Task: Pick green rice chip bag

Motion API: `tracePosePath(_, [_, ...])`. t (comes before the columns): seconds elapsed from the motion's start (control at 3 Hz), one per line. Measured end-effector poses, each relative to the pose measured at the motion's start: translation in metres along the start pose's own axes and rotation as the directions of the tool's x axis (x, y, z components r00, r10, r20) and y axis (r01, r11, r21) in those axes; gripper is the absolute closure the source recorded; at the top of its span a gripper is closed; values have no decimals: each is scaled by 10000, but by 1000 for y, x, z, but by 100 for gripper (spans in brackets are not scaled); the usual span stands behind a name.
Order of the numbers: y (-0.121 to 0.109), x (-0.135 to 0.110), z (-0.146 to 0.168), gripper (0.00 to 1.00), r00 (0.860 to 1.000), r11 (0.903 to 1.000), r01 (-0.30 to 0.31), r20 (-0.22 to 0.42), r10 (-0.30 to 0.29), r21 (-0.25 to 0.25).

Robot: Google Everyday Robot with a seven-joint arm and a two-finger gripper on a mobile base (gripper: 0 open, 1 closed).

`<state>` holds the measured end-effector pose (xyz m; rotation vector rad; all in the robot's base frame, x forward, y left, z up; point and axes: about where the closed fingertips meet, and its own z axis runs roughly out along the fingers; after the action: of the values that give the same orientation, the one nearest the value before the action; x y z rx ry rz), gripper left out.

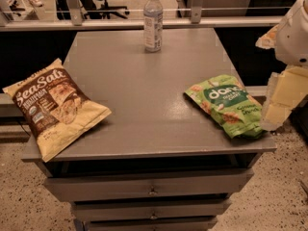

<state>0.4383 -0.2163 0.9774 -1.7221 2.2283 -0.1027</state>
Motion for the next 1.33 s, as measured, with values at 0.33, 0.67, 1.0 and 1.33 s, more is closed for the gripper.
tracePosePath(0.33, [0,0,0,0,10000,10000,0,0,0,0])
tracePosePath(0.67, [-11,1,20,0,9998,9996,-184,105,182,214])
tracePosePath(1.0, [-29,2,58,0,9975,9970,-631,338,616,450])
tracePosePath(1.33, [-42,14,94,0,9916,9900,-1270,326,1252,613])
